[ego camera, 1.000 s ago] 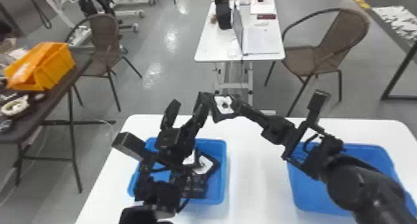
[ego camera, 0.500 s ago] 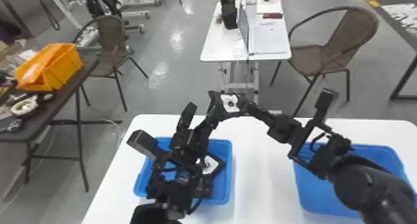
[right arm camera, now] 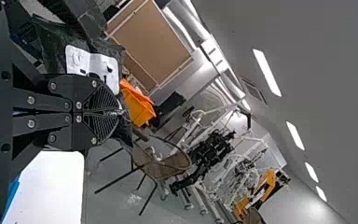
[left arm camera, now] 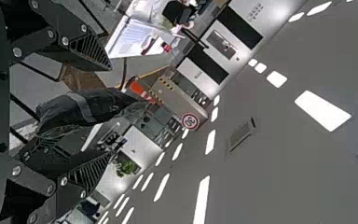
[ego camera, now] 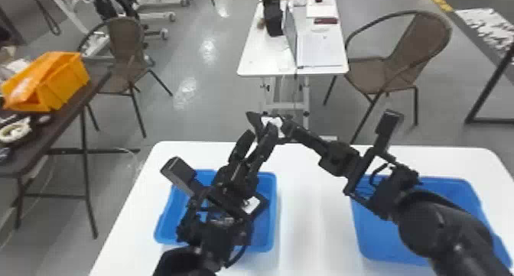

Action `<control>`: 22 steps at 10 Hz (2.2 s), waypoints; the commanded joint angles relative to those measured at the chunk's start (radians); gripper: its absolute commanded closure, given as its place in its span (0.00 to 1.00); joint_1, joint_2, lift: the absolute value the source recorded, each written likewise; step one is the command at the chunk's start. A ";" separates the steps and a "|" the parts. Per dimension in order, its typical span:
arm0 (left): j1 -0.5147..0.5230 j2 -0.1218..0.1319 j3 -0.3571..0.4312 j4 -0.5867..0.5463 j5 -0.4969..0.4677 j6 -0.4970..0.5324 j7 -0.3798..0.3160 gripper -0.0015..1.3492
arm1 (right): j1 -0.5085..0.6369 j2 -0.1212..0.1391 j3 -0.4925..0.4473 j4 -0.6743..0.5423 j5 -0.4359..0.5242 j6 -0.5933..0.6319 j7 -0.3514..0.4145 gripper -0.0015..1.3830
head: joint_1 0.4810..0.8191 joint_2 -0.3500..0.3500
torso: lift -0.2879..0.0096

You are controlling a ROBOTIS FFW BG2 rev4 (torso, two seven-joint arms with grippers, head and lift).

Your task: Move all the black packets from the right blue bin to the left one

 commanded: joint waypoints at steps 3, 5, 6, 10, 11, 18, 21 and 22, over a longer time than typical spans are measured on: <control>-0.007 -0.001 0.026 -0.015 -0.026 0.055 -0.032 0.90 | 0.000 0.000 0.000 0.002 -0.002 0.000 0.001 0.84 | 0.63 0.68 | 0.97; -0.001 -0.012 0.035 -0.014 -0.025 0.031 -0.032 0.90 | 0.000 0.000 0.000 0.002 -0.003 -0.003 0.001 0.84 | 0.63 0.69 | 0.97; -0.001 -0.014 0.035 -0.014 -0.026 0.028 -0.032 0.90 | 0.000 0.000 0.000 0.002 -0.005 -0.005 0.001 0.83 | 0.63 0.69 | 0.97; 0.008 -0.042 0.133 0.028 -0.215 -0.104 -0.031 0.90 | 0.023 -0.005 -0.074 -0.048 0.130 -0.017 0.054 0.04 | 0.63 0.71 | 0.97; 0.012 -0.042 0.205 0.051 -0.348 -0.139 -0.029 0.90 | 0.066 -0.006 -0.130 -0.071 0.189 -0.015 0.054 0.09 | 0.63 0.73 | 0.97; 0.120 -0.042 0.310 0.138 -0.578 -0.228 -0.003 0.74 | 0.282 -0.012 -0.377 -0.158 0.327 -0.021 0.016 0.14 | 0.63 0.68 | 0.97; 0.182 -0.042 0.311 0.062 -0.589 -0.345 0.063 0.06 | 0.417 -0.011 -0.454 -0.347 0.509 -0.113 -0.168 0.14 | 0.63 0.61 | 0.97; 0.225 -0.042 0.321 0.016 -0.591 -0.351 0.066 0.13 | 0.468 -0.008 -0.483 -0.396 0.554 -0.132 -0.182 0.14 | 0.63 0.59 | 0.97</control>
